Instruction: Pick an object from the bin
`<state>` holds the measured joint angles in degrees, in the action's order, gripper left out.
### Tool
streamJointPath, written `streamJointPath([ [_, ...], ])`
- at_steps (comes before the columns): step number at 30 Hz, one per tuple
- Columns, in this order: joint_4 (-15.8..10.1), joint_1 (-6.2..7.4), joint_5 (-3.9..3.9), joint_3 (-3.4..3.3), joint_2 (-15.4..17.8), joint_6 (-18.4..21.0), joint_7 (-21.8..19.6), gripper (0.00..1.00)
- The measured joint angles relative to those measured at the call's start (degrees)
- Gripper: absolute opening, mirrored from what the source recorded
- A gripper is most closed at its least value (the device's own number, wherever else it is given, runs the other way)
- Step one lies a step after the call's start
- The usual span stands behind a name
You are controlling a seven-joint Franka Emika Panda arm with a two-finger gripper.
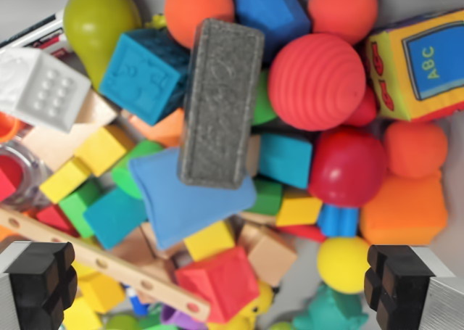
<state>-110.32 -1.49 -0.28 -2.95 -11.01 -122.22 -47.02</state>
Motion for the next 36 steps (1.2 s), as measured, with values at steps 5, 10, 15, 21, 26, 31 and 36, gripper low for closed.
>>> streamJointPath([
  [5,0.6,0.01,0.30,0.20,-2.4,-1.4,0.3,1.00],
  [10,1.4,0.01,0.58,0.41,-4.9,-2.8,0.6,1.00],
  [15,2.3,0.01,0.82,0.63,-7.5,-4.1,0.9,1.00],
  [21,3.1,0.01,1.00,0.87,-10.4,-6.0,1.2,1.00],
  [26,2.4,-0.01,1.05,0.88,-11.8,-8.1,1.2,1.00],
  [31,1.9,-0.02,1.11,0.92,-14.0,-10.8,1.3,1.00],
  [36,1.5,-0.05,1.18,0.96,-15.7,-12.9,1.3,1.00],
])
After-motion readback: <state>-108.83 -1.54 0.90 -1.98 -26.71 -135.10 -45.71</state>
